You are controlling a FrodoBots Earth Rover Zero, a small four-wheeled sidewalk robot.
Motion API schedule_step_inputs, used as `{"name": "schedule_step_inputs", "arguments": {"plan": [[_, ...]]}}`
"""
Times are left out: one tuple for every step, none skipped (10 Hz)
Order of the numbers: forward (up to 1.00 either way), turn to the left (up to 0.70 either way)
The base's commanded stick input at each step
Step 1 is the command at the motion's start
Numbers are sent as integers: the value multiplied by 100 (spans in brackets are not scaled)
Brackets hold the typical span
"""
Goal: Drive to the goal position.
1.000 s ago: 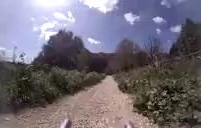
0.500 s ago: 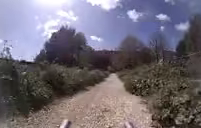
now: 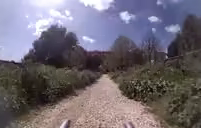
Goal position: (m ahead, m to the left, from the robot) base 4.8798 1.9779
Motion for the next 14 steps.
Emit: {"name": "schedule_step_inputs", "arguments": {"plan": [[78, -19], [74, -37], [73, -35], [72, -33], [72, 0], [76, 0], [78, 0], [78, 0], [78, 0], [76, -38], [76, -38], [75, -9], [70, 0], [70, 0]]}}
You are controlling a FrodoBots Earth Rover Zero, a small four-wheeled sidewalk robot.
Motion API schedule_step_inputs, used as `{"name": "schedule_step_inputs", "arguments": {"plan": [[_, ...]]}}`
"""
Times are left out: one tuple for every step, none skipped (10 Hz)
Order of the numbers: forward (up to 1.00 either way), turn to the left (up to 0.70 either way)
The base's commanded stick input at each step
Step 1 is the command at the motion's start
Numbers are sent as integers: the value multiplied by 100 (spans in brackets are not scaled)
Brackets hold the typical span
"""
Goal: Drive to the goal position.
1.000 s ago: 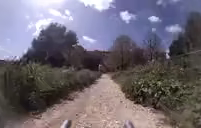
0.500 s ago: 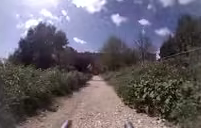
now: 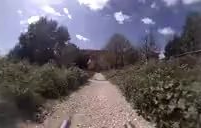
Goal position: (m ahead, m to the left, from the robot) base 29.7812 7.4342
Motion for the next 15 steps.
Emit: {"name": "schedule_step_inputs", "arguments": {"plan": [[70, 0], [70, 0], [70, -30], [70, -35], [70, 0], [70, 0], [70, 0], [70, 0], [70, 0], [74, 0], [82, 0], [84, 0], [85, 0], [85, 0], [85, 0]]}}
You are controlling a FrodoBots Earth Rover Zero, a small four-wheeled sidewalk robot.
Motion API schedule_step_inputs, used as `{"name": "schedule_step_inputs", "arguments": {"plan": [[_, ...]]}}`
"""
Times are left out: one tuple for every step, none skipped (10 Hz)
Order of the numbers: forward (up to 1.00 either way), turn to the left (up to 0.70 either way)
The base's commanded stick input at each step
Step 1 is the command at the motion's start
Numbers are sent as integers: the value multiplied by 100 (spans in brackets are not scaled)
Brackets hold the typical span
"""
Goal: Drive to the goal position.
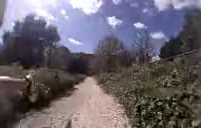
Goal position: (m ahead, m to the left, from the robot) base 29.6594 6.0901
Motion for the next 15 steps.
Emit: {"name": "schedule_step_inputs", "arguments": {"plan": [[85, 0], [85, 0], [85, 0], [85, 0], [85, 0], [85, 0], [85, 0], [84, 0], [83, -9], [80, -32], [80, -20], [81, 0], [81, 0], [81, -20], [84, -9]]}}
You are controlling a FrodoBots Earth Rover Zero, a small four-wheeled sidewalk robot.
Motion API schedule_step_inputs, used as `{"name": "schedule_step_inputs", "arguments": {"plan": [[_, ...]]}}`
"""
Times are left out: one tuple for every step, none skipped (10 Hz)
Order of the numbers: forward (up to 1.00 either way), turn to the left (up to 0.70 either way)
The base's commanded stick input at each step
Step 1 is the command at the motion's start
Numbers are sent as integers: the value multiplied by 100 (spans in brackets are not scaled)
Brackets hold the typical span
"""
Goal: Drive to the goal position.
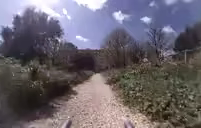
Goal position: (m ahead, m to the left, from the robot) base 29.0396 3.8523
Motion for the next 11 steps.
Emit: {"name": "schedule_step_inputs", "arguments": {"plan": [[85, 0], [85, 0], [85, 0], [85, -7], [84, -28], [84, -2], [84, 0], [84, -2], [84, -33], [84, -32], [84, -8]]}}
